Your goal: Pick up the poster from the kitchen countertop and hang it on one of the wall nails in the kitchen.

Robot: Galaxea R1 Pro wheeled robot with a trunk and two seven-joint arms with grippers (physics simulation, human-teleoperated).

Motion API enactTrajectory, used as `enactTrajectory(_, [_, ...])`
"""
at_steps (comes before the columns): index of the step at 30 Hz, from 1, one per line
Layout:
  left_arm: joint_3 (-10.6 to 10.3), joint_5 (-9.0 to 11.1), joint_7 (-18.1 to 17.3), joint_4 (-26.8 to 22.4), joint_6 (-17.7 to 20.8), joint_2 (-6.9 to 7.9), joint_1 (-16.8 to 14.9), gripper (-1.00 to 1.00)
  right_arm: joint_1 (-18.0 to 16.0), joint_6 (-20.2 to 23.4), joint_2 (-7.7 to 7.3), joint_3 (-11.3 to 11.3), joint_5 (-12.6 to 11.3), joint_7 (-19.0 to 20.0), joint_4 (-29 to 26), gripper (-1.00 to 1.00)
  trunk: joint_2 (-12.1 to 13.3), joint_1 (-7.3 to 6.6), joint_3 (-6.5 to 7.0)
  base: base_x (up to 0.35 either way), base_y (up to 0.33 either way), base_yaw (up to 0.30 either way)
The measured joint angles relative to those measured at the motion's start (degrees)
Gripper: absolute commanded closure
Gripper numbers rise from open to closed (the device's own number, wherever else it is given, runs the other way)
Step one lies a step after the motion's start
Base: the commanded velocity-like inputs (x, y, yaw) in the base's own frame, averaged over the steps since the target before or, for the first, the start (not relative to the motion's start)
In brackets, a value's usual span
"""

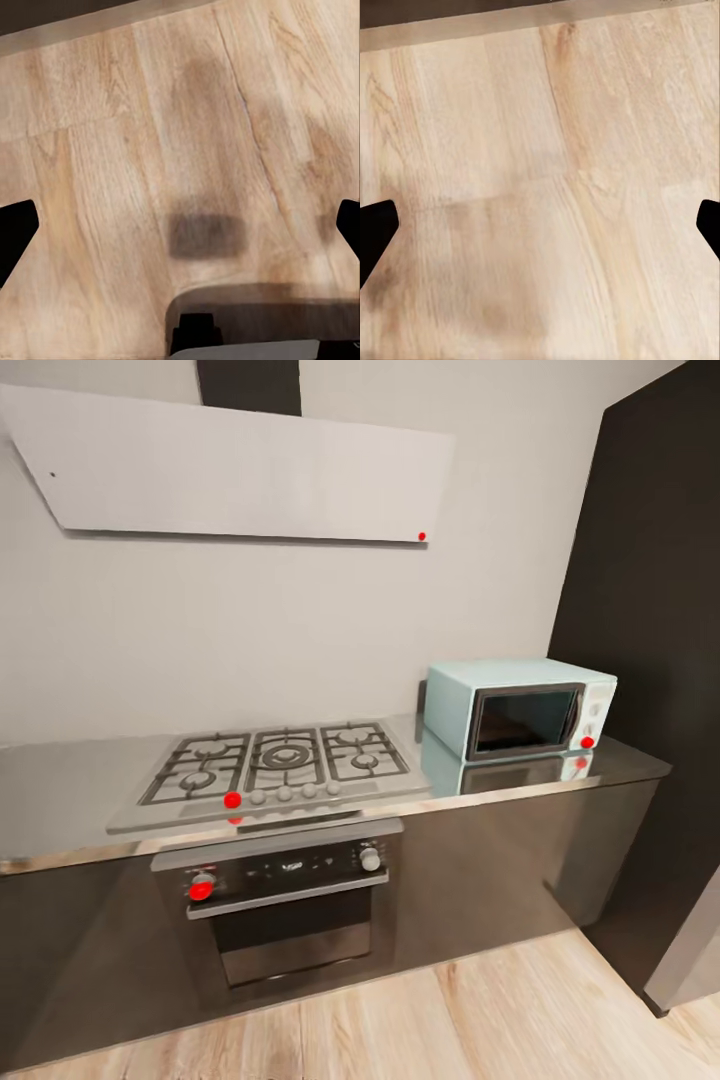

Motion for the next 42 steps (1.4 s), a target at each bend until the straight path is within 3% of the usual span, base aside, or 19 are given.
enactTrajectory(11, [0.02, 0.0, 0.0, 0.71, -0.03, 0.5, 0.0, -1.0, 0.02, -0.13, 0.42, 0.01, 0.07, -0.14, 0.43, -1.0, 0.0, 0.02, 0.0, -0.046, -0.046, 0.28])
enactTrajectory(24, [0.02, -0.02, -0.04, 0.77, -0.02, 0.53, 0.0, -1.0, 0.1, -0.13, 0.17, 0.03, 0.18, -0.01, 0.53, -1.0, 0.0, 0.01, -0.05, -0.185, -0.189, 0.099])
enactTrajectory(42, [0.17, 0.06, 0.07, 0.77, -0.01, 0.94, 0.0, -1.0, 0.19, -2.56, 0.49, 0.18, 0.34, -0.41, 2.52, -1.0, 0.0, 0.0, -0.07, -0.005, -0.005, 0.256])
